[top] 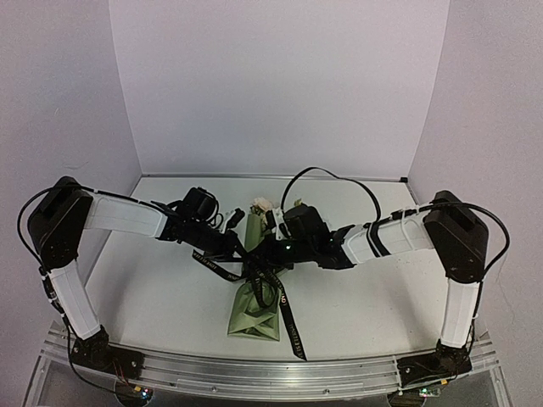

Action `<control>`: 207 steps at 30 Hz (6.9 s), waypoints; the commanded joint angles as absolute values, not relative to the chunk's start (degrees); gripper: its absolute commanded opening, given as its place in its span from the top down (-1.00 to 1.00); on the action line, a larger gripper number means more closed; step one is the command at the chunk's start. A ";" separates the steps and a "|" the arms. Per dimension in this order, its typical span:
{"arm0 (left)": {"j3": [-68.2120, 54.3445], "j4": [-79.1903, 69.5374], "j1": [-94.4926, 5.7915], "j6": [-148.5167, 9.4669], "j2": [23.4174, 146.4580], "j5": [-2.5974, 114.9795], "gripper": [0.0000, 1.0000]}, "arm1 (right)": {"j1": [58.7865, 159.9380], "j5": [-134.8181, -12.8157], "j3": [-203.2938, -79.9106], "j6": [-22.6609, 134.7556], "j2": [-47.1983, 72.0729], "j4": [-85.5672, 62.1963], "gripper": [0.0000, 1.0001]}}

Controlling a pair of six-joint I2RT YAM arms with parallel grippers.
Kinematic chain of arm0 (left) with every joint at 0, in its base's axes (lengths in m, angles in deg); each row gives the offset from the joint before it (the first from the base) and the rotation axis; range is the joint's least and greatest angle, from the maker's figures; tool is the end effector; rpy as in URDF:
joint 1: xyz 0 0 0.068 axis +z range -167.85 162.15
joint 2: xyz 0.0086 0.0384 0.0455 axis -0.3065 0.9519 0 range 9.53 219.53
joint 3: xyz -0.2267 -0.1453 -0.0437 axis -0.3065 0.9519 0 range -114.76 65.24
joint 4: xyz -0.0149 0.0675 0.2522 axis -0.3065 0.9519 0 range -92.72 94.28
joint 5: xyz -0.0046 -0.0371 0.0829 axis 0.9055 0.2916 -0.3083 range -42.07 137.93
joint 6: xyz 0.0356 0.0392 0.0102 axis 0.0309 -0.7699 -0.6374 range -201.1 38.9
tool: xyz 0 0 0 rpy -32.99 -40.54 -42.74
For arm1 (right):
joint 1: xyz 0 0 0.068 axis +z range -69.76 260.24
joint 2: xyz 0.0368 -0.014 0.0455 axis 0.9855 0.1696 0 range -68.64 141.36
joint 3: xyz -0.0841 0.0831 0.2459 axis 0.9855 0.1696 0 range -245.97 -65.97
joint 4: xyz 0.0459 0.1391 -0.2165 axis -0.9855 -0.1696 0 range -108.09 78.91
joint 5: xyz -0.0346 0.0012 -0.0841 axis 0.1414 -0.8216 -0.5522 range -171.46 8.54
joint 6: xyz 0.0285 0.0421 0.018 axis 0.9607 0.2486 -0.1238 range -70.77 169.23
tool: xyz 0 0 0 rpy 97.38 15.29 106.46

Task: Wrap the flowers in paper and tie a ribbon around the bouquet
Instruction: Cross the half-tied ribbon over the folded bouquet, then tie the half-tied ribbon around the folded bouquet.

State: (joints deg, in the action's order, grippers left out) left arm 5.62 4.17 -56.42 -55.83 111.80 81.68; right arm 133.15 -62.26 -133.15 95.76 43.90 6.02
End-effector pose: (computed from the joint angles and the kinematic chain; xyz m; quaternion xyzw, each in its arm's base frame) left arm 0.2724 -0.2425 0.1707 0.2037 0.8803 -0.4061 0.1368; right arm 0.2504 0.3508 0.1744 -0.1325 0.8402 0.4785 0.2179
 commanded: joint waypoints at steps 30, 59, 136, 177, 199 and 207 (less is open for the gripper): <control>9.93 -6.54 -56.70 -53.57 107.11 85.01 0.71 | 132.65 -65.82 -132.30 94.30 44.18 4.41 1.00; 7.12 -4.47 -57.53 -56.80 110.09 78.37 0.28 | 131.30 -60.72 -132.15 100.10 46.37 12.62 1.00; 12.16 -14.45 -58.29 -52.95 109.48 82.10 1.00 | 128.14 -59.89 -117.90 110.54 39.10 24.75 0.37; 6.98 -5.18 -58.72 -56.23 105.70 73.58 1.00 | 135.76 -67.09 -124.73 82.60 24.99 -18.94 0.18; 7.02 -3.33 -58.49 -57.74 104.53 73.99 1.00 | 143.23 -71.90 -135.52 77.03 34.76 -27.84 0.29; 6.90 -3.11 -58.46 -58.47 104.46 76.87 1.00 | 143.25 -72.29 -139.54 75.35 40.18 -27.00 0.31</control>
